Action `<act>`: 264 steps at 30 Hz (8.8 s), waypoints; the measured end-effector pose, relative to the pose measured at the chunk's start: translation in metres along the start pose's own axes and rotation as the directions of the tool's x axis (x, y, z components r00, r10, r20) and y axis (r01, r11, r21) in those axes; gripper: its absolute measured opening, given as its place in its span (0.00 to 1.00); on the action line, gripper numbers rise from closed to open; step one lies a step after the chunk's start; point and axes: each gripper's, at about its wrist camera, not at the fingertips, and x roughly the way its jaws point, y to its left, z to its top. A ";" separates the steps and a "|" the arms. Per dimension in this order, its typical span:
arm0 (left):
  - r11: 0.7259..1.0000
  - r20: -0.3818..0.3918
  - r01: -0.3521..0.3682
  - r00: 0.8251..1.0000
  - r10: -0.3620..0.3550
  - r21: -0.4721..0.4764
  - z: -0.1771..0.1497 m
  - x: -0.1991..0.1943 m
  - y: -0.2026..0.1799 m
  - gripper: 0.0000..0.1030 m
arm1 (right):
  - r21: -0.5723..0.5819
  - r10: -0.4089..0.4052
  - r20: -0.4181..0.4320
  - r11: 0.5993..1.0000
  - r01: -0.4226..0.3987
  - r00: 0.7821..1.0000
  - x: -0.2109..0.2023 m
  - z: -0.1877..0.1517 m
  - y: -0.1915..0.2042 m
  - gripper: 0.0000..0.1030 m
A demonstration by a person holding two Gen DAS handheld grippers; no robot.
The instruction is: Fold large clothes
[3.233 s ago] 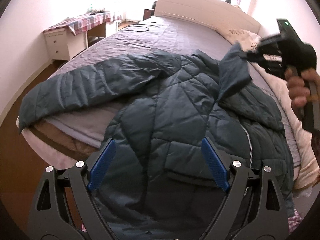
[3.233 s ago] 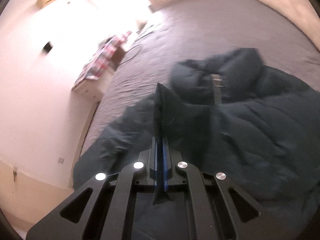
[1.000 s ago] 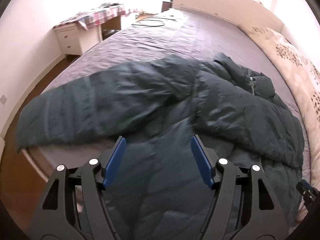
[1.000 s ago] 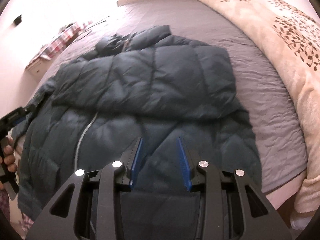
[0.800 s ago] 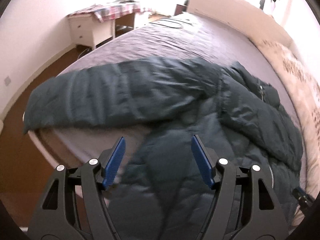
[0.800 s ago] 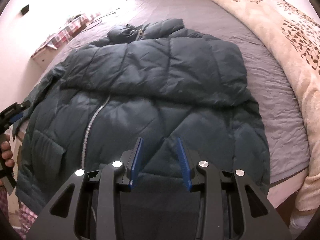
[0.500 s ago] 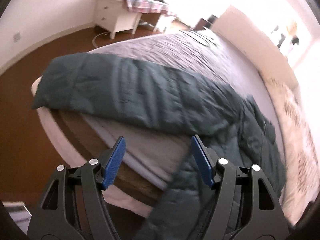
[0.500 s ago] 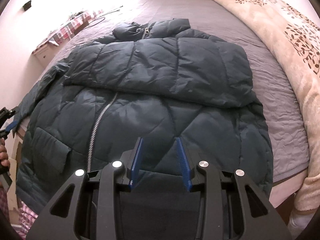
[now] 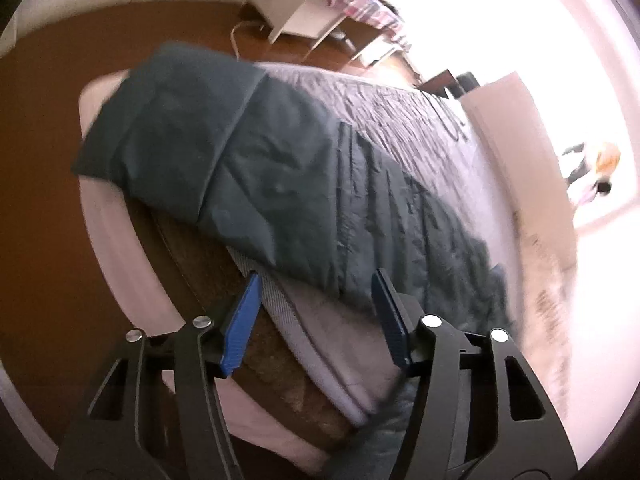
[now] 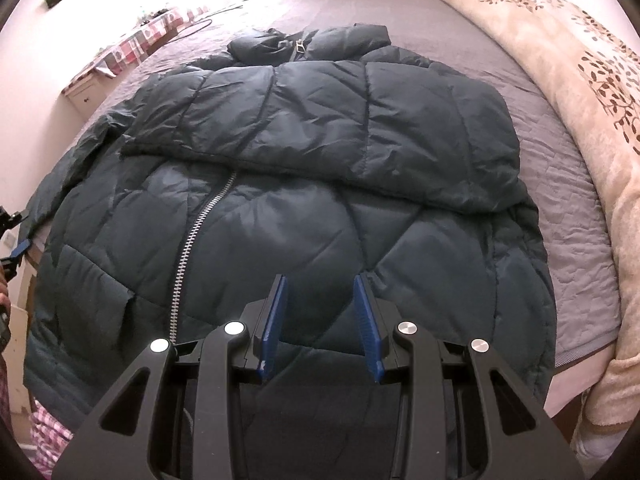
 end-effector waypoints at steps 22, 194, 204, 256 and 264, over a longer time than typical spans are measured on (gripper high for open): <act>0.996 0.066 0.022 0.998 -0.016 -0.088 0.033 0.034 0.003 0.45 | -0.062 -0.034 0.004 0.997 0.034 0.999 0.008 0.002 0.011 0.36; 0.620 0.076 -0.239 0.958 0.278 0.748 -0.213 -0.064 -0.085 0.81 | 0.149 0.050 0.039 0.987 -0.055 0.998 -0.048 -0.100 -0.061 0.04; 0.624 0.077 -0.253 0.952 0.295 0.740 -0.216 -0.069 -0.079 0.82 | 0.160 0.064 0.035 0.985 -0.069 0.997 -0.054 -0.111 -0.064 0.04; 0.656 0.031 -0.244 0.948 0.318 0.714 -0.214 -0.068 -0.069 0.86 | 0.256 -0.015 -0.039 0.966 0.025 0.999 -0.073 -0.144 -0.106 0.65; 0.660 0.029 -0.238 0.950 0.311 0.712 -0.213 -0.071 -0.069 0.86 | 0.243 -0.027 -0.033 0.969 0.035 0.999 -0.076 -0.145 -0.104 0.65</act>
